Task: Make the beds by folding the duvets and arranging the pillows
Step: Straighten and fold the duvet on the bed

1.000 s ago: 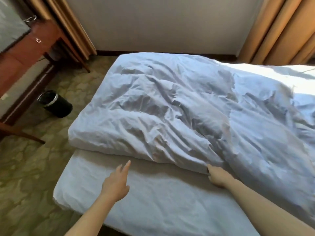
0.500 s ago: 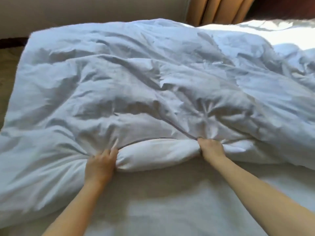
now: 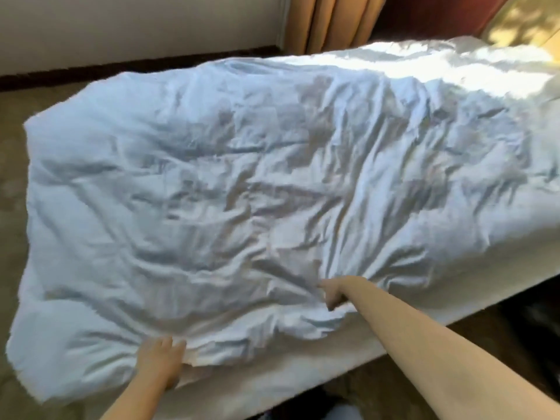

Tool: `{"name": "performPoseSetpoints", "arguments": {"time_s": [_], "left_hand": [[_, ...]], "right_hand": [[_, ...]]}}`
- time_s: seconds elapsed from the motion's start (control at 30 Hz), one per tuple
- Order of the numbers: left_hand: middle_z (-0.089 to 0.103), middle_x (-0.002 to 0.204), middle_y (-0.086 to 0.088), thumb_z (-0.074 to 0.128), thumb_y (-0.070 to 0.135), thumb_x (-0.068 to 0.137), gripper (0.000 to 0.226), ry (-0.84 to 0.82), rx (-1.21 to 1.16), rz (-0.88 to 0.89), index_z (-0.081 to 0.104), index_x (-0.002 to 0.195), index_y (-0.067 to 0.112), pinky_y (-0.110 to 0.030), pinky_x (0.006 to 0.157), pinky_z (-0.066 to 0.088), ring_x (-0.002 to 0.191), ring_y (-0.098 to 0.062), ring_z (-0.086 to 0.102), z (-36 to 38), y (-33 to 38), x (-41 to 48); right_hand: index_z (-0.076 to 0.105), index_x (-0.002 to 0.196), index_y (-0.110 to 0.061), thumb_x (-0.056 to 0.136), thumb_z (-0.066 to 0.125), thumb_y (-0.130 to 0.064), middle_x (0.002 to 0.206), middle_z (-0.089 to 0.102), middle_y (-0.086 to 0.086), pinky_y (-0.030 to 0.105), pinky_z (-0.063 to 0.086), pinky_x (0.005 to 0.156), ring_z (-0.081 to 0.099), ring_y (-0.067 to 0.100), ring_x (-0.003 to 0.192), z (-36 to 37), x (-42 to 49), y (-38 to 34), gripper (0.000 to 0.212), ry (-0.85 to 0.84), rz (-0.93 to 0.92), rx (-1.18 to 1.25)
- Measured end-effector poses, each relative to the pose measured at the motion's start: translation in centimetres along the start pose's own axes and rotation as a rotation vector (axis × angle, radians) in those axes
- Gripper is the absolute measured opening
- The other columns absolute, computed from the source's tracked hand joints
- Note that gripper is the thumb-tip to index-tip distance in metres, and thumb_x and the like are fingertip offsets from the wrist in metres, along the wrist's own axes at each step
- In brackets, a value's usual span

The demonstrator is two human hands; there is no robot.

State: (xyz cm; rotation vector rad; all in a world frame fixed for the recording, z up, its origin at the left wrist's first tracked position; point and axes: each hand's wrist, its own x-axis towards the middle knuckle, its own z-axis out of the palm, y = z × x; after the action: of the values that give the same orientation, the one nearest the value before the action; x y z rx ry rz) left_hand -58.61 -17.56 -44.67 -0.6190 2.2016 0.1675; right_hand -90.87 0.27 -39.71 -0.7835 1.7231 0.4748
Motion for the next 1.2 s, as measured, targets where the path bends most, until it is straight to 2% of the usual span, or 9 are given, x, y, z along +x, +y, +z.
{"name": "performPoseSetpoints", "arguments": {"time_s": [0.13, 0.4, 0.47, 0.53, 0.6, 0.9, 1.03, 1.1, 1.2], "left_hand": [[0.017, 0.152, -0.004, 0.041, 0.022, 0.095, 0.048, -0.030, 0.009, 0.001, 0.029, 0.141, 0.028, -0.033, 0.103, 0.037, 0.134, -0.021, 0.035, -4.5, 3.0, -0.3], [0.023, 0.152, -0.008, 0.030, 0.018, 0.098, 0.045, 0.048, 0.050, 0.052, 0.031, 0.143, 0.020, -0.033, 0.106, 0.037, 0.133, -0.024, 0.039, -18.2, 17.6, 2.9], [0.029, 0.144, -0.007, 0.033, 0.016, 0.095, 0.045, 0.088, 0.086, 0.086, 0.035, 0.140, 0.021, -0.038, 0.103, 0.040, 0.126, -0.026, 0.044, -21.4, 23.5, 3.8], [0.028, 0.144, -0.007, 0.035, 0.017, 0.095, 0.045, 0.102, 0.099, 0.102, 0.034, 0.140, 0.021, -0.038, 0.100, 0.041, 0.125, -0.027, 0.044, -24.3, 30.1, 4.3], [0.026, 0.145, -0.007, 0.035, 0.018, 0.095, 0.046, 0.111, 0.109, 0.130, 0.032, 0.141, 0.020, -0.037, 0.098, 0.043, 0.123, -0.028, 0.045, -26.9, 37.0, 5.0], [0.030, 0.144, -0.005, 0.043, 0.026, 0.095, 0.048, 0.182, 0.050, 0.323, 0.032, 0.142, 0.022, -0.037, 0.100, 0.042, 0.123, -0.025, 0.046, -36.4, 61.6, 6.5], [0.029, 0.143, -0.008, 0.043, 0.024, 0.097, 0.046, 0.102, -0.007, 0.314, 0.033, 0.142, 0.020, -0.029, 0.096, 0.041, 0.118, -0.023, 0.049, -39.1, 66.8, 8.3], [0.028, 0.143, -0.010, 0.043, 0.022, 0.097, 0.046, 0.068, -0.040, 0.264, 0.032, 0.142, 0.019, -0.029, 0.097, 0.039, 0.120, -0.024, 0.048, -40.0, 68.7, 10.1], [0.029, 0.143, -0.011, 0.042, 0.022, 0.096, 0.048, 0.060, -0.097, 0.198, 0.032, 0.142, 0.019, -0.027, 0.094, 0.040, 0.119, -0.023, 0.049, -42.0, 72.3, 13.8]], "right_hand": [[0.032, 0.144, -0.021, 0.098, 0.038, -0.017, 0.143, 0.042, 0.008, 0.033, 0.038, 0.098, 0.045, 0.023, 0.126, -2.5, -5.0, 3.5, 0.046, 0.429, -0.183, 0.414], [0.032, 0.144, -0.017, 0.097, 0.041, -0.020, 0.146, 0.039, 0.005, 0.032, 0.041, 0.101, 0.048, 0.023, 0.124, 4.3, -11.8, 28.5, 0.048, 0.381, 0.134, 0.462], [0.022, 0.148, -0.020, 0.097, 0.035, -0.011, 0.145, 0.038, 0.008, 0.029, 0.050, 0.082, 0.057, 0.016, 0.101, 6.1, -13.7, 36.0, 0.053, 0.384, 0.232, 0.489], [0.019, 0.149, -0.020, 0.097, 0.033, -0.007, 0.138, 0.044, 0.009, 0.021, 0.042, 0.058, 0.054, 0.014, 0.078, 6.8, -15.7, 42.9, 0.055, 0.442, 0.293, 0.518], [0.019, 0.149, -0.020, 0.098, 0.032, -0.006, 0.134, 0.046, 0.010, 0.022, 0.038, 0.053, 0.052, 0.015, 0.072, 7.0, -18.2, 49.2, 0.054, 0.500, 0.328, 0.527], [0.027, 0.144, -0.009, 0.096, 0.034, -0.008, 0.129, 0.049, 0.013, 0.031, 0.047, 0.078, 0.054, 0.026, 0.101, 8.9, -25.0, 71.1, 0.049, 0.674, 0.428, 0.801], [0.035, 0.130, -0.011, 0.099, 0.032, -0.013, 0.112, 0.044, 0.012, 0.028, 0.034, 0.056, 0.042, 0.019, 0.074, 7.4, -24.1, 77.0, 0.030, 0.685, 0.427, 1.088], [0.033, 0.125, -0.013, 0.099, 0.033, -0.013, 0.116, 0.044, 0.013, 0.031, 0.039, 0.069, 0.048, 0.024, 0.085, 6.1, -23.0, 79.8, 0.027, 0.653, 0.405, 1.075], [0.019, 0.148, -0.009, 0.097, 0.036, -0.012, 0.134, 0.044, 0.013, 0.032, 0.042, 0.084, 0.050, 0.029, 0.115, 3.1, -21.2, 85.0, 0.054, 0.670, 0.394, 0.942]]}}
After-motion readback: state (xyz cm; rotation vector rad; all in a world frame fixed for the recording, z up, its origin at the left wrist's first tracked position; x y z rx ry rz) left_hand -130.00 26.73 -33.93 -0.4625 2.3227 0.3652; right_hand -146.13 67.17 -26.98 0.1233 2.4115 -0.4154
